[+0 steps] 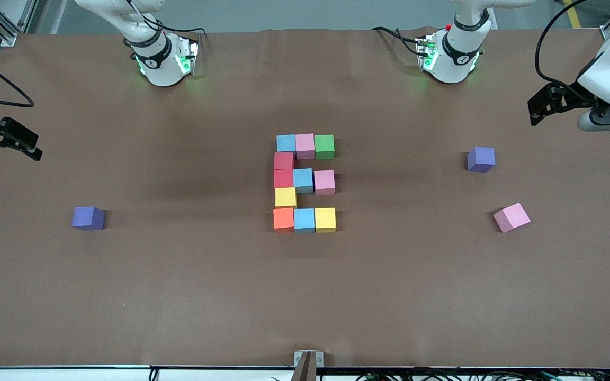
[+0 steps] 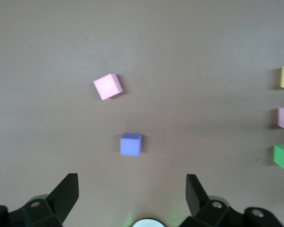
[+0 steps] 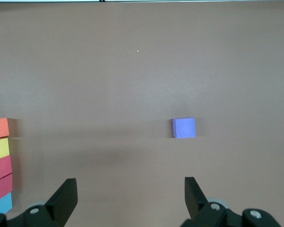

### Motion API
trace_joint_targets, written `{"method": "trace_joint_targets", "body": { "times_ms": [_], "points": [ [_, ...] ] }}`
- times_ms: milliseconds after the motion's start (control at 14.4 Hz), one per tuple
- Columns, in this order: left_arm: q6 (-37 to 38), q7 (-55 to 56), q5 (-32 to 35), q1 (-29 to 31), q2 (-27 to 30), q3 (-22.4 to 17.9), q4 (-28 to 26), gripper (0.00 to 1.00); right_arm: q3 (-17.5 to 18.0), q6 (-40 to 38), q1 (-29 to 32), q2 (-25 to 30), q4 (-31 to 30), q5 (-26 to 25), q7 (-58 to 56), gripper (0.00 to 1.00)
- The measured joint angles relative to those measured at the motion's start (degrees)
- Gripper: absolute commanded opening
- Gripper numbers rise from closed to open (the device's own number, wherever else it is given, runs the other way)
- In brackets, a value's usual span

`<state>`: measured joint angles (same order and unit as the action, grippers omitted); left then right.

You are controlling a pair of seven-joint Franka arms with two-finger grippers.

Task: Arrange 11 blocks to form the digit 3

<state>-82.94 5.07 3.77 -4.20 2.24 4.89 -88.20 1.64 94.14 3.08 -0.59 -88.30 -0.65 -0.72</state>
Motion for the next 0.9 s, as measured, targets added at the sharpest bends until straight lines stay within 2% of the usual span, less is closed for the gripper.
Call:
{"method": "trace_joint_targets", "body": {
  "times_ms": [278, 626, 904],
  "points": [
    [-1.3, -0.6, -1.1, 0.0, 1.2, 0.2, -2.3, 1.0, 0.0, 0.1, 0.0, 0.0, -1.4, 0.0, 0.0, 1.0],
    [-5.6, -0.6, -1.2, -0.1, 6.2, 0.8, -9.9, 1.0, 0.0, 0.2, 0.0, 0.0, -1.6, 0.0, 0.0, 1.0],
    [-5.8, -0.6, -1.2, 0.0, 8.1, 0.7, -10.4, 1.0, 0.0, 0.2, 0.0, 0.0, -1.6, 0.0, 0.0, 1.0]
  ]
}}
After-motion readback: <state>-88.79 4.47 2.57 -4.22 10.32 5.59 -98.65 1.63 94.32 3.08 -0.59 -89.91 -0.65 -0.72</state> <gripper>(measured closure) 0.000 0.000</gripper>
